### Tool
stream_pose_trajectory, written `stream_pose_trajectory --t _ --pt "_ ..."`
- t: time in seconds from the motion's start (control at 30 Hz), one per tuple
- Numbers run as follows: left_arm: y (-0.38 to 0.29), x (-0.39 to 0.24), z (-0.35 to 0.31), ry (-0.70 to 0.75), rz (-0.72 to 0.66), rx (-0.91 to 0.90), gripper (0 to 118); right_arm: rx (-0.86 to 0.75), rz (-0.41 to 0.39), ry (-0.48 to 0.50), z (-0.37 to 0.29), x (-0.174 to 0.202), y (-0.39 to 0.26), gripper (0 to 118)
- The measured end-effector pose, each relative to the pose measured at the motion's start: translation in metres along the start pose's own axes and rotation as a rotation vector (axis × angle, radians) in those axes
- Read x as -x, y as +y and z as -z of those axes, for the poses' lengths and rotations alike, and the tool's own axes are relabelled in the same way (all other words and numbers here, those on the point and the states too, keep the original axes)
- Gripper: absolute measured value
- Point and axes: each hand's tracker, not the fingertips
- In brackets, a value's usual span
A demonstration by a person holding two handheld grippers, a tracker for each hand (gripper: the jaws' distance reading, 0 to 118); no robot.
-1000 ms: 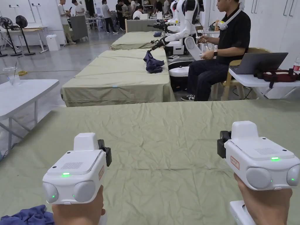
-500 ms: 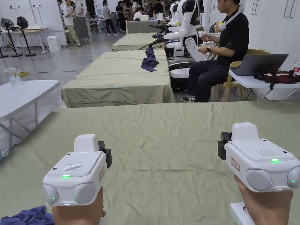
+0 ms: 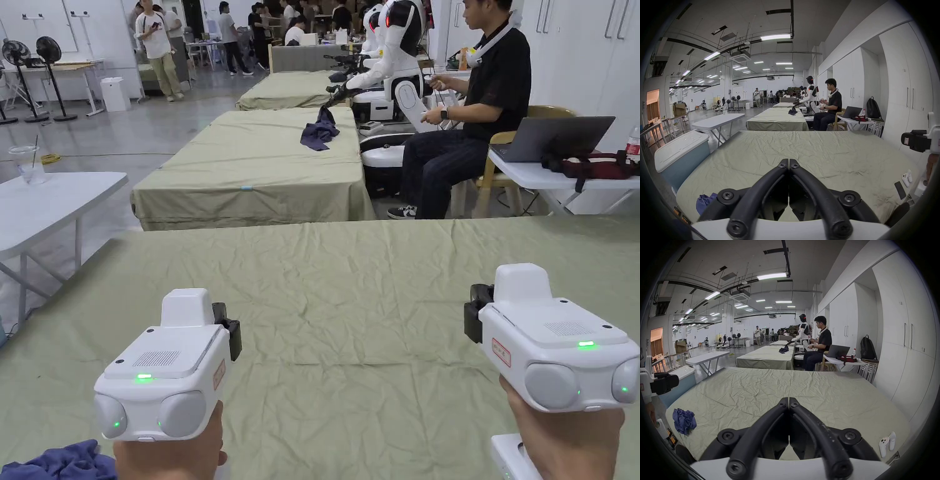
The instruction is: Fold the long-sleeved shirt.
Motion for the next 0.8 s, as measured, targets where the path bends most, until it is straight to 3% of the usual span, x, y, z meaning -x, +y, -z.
stream_pose_trajectory --t 0.8 --pt "-0.0015 -0.0042 -0.0004 0.002 0.025 0.012 0 0.0 -0.008 0.0 -0.0001 0.0016 0.0015 0"
